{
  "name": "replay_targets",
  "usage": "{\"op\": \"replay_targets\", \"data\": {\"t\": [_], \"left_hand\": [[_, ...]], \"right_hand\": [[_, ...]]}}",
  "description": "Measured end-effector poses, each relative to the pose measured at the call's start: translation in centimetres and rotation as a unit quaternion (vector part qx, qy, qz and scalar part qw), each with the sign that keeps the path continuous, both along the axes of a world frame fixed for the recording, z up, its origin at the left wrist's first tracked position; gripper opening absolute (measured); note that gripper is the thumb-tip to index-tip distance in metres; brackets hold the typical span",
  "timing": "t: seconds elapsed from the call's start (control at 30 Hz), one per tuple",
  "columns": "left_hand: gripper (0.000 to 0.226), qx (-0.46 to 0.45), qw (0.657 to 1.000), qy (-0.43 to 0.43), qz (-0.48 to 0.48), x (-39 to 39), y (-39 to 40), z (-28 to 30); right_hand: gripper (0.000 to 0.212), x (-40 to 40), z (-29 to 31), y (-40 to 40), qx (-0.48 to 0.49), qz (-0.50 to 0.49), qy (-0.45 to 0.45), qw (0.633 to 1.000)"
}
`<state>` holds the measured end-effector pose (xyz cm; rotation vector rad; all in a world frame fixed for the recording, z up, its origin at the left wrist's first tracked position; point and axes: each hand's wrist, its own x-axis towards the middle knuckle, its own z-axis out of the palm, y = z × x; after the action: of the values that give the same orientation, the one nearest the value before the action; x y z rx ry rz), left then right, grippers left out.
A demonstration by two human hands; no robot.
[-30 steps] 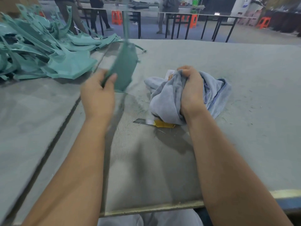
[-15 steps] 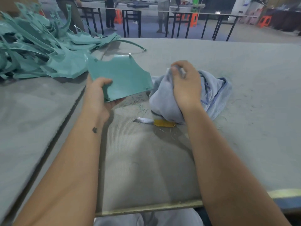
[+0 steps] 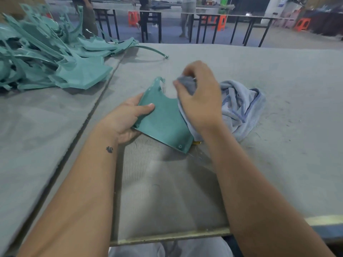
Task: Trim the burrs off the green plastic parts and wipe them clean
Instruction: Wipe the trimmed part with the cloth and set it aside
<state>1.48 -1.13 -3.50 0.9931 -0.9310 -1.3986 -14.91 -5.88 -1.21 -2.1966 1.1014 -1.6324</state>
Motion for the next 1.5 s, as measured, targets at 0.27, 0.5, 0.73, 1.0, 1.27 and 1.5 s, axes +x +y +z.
{"op": "replay_targets", "data": {"t": [0.27,0.5,0.73,1.0,1.27,1.5], "left_hand": [[0.048,0.007,0.999,0.034,-0.016,0.4,0.1,0.6],[0.054,-0.011,0.997,0.019,-0.073,-0.1,0.6,0.5],[0.044,-0.009,0.998,0.031,-0.046,-0.8,0.5,0.8],[0.071,0.031,0.987,0.156,0.020,-1.0,0.5,1.2],[0.063,0.050,0.992,0.108,0.035,-1.7,0.2,1.0],[0.063,0.042,0.995,0.073,0.062,-1.5,-0.5,0.5]], "right_hand": [[0.020,0.8,0.3,1.1,0.082,0.159,0.196,0.964],[0.015,3.0,-0.1,-0.6,0.047,0.074,0.197,0.976],[0.018,3.7,-0.2,-1.2,0.031,-0.084,0.271,0.958],[0.008,3.8,1.1,1.4,0.074,0.163,0.323,0.929],[0.009,4.5,-0.4,-0.7,0.020,-0.080,0.273,0.958],[0.006,4.2,-0.4,0.1,-0.020,0.000,0.294,0.956]]}}
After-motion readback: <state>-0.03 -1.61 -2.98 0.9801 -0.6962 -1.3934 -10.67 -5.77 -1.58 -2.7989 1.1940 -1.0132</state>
